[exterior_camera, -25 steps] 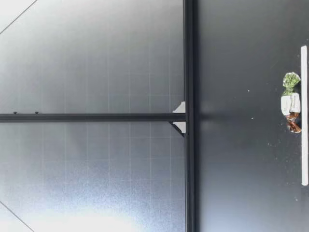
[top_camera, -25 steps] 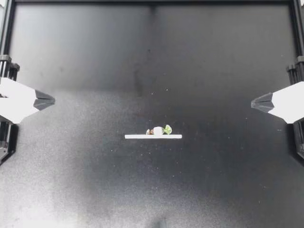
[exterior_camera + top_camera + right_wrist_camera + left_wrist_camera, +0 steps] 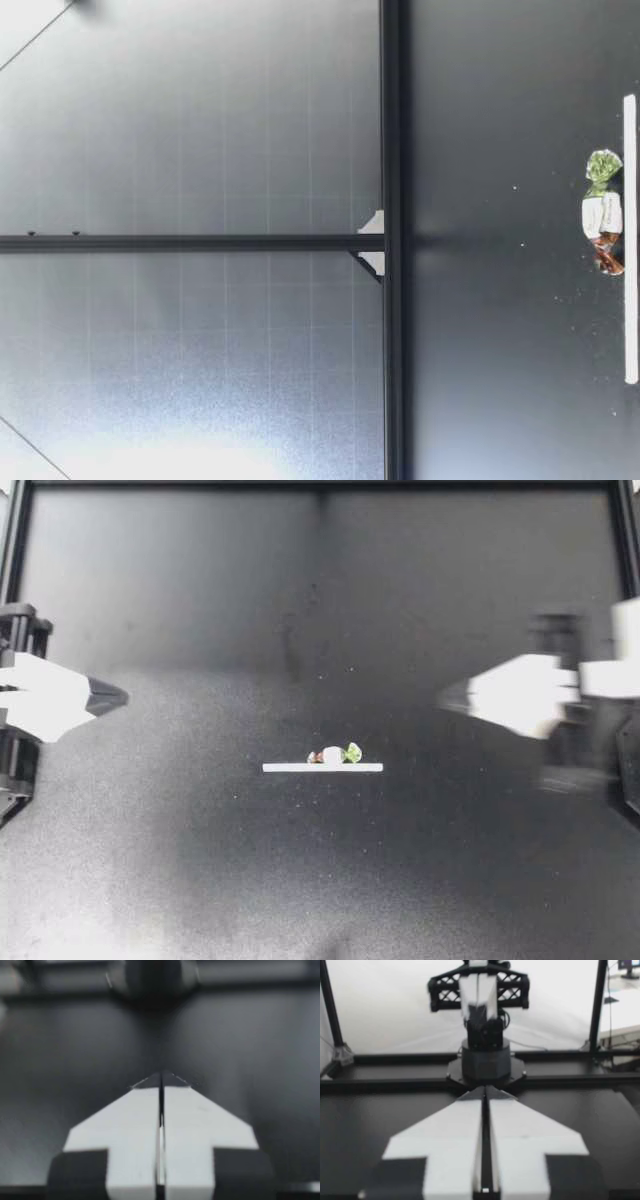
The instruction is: Pick up the candy and unwrap it.
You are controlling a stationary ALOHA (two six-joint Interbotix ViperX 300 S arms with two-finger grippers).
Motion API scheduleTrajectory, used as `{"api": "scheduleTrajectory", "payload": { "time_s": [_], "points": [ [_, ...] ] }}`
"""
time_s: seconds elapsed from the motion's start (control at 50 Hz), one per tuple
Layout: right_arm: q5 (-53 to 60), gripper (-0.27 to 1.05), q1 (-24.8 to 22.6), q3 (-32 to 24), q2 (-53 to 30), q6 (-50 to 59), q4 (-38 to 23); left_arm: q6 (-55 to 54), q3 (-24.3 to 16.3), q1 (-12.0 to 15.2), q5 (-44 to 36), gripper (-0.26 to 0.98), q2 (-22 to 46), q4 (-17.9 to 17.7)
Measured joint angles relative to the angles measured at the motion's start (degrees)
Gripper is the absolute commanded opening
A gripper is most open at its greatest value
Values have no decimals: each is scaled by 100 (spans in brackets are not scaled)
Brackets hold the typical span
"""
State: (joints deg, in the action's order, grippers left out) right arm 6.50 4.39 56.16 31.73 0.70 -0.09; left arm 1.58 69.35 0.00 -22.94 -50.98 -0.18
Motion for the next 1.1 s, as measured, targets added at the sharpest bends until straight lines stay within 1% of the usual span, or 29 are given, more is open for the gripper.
{"api": "scheduleTrajectory", "payload": {
  "time_s": [0.18, 0.28, 0.36, 0.46, 0.62, 0.7, 0.74, 0.94, 1.1],
  "points": [
    [-1459, -13, 114, -800, -1151, -132, -79, 9, 0, 0, -70, -15, 105, 0],
    [-1846, -8, 114, -1072, -1679, -149, -185, 9, 0, 0, -70, -15, 132, 0],
    [-2004, -2, 123, -1257, -2092, -167, -237, 9, 18, 0, -79, -15, 132, 0],
    [-2127, 11, 114, -1433, -2575, -167, -272, 9, 44, 0, -79, -15, 132, 0],
    [-2364, 41, 114, -1767, -3217, -176, -272, 9, 79, 0, -88, -15, 132, 0],
    [-2470, 53, 114, -1942, -3480, -158, -272, 0, 88, 0, -79, -15, 132, 0],
    [-2514, 55, 123, -2013, -3595, -167, -272, -9, 97, 0, -79, -15, 132, 0],
    [-2716, 53, 123, -2303, -4034, -158, -272, -18, 105, 0, -79, -15, 132, 9],
    [-2769, 53, 123, -2408, -4254, -149, -272, -44, 123, 0, -88, -15, 132, 0]
  ]
}}
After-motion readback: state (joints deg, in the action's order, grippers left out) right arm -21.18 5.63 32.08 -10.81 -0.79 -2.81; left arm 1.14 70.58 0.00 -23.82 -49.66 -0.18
